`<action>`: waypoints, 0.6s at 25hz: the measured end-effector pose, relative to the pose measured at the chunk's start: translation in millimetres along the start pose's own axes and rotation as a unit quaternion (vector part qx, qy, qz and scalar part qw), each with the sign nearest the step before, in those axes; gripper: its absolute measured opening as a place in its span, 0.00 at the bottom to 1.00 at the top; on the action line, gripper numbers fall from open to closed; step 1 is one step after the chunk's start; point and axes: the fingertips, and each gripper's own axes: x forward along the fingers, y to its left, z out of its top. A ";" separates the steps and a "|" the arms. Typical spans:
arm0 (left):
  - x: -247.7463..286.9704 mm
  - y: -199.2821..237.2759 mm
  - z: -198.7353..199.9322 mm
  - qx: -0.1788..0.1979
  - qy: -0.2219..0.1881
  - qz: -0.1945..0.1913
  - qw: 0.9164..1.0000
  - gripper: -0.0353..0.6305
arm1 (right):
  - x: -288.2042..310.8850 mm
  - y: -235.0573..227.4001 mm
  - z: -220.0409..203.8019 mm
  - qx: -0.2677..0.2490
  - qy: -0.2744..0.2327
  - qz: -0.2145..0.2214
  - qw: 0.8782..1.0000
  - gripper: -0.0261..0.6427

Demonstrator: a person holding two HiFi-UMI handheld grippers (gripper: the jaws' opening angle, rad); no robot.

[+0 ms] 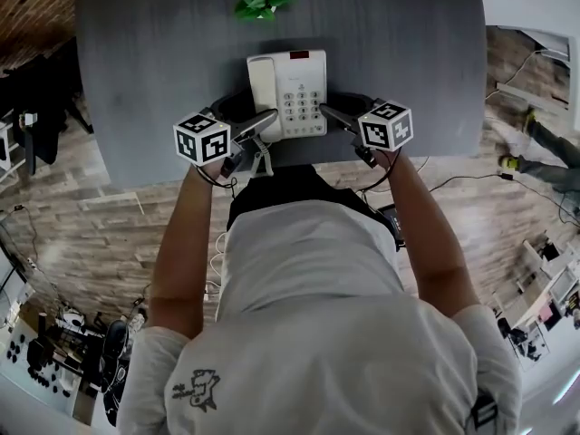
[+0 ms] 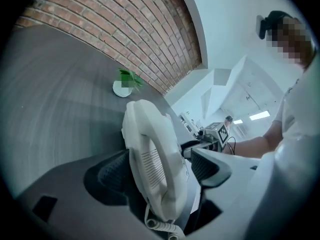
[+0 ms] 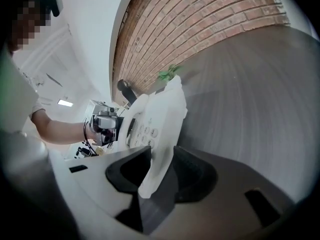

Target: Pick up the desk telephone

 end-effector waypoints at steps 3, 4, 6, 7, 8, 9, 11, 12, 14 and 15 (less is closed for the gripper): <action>2.9 0.1 -3.5 -0.011 0.008 -0.016 1.000 0.63 | 0.6 0.7 0.3 0.005 0.004 0.013 1.000 0.25; 3.8 -0.3 -4.6 -0.013 0.011 -0.021 1.000 0.63 | 0.9 1.0 0.5 0.006 0.007 0.018 1.000 0.24; 4.9 -0.4 -5.2 -0.017 0.013 -0.029 0.999 0.63 | 1.6 1.6 1.2 0.004 0.012 0.026 1.000 0.24; 5.0 0.3 -5.0 -0.020 0.012 -0.031 0.999 0.63 | 2.0 1.9 1.6 0.004 0.015 0.030 0.999 0.24; 4.9 1.5 -4.7 -0.023 0.010 -0.032 0.999 0.63 | 2.3 2.2 1.8 0.005 0.018 0.035 0.999 0.24; 4.9 2.7 -4.5 -0.027 0.009 -0.033 0.999 0.63 | 2.6 2.3 1.9 0.007 0.020 0.040 0.999 0.24; 5.7 4.1 -5.0 -0.032 0.009 -0.035 0.999 0.63 | 3.1 2.3 1.6 0.012 0.025 0.048 0.998 0.24; 6.2 4.4 -5.5 -0.032 0.010 -0.035 0.999 0.63 | 3.2 2.4 1.4 0.012 0.027 0.052 0.998 0.24; 6.8 4.8 -6.3 -0.031 0.012 -0.036 0.999 0.63 | 3.3 3.2 1.0 0.014 0.029 0.060 0.998 0.24; 6.9 5.2 -6.4 -0.033 0.012 -0.037 0.999 0.63 | 3.2 4.0 1.0 0.017 0.029 0.066 0.997 0.23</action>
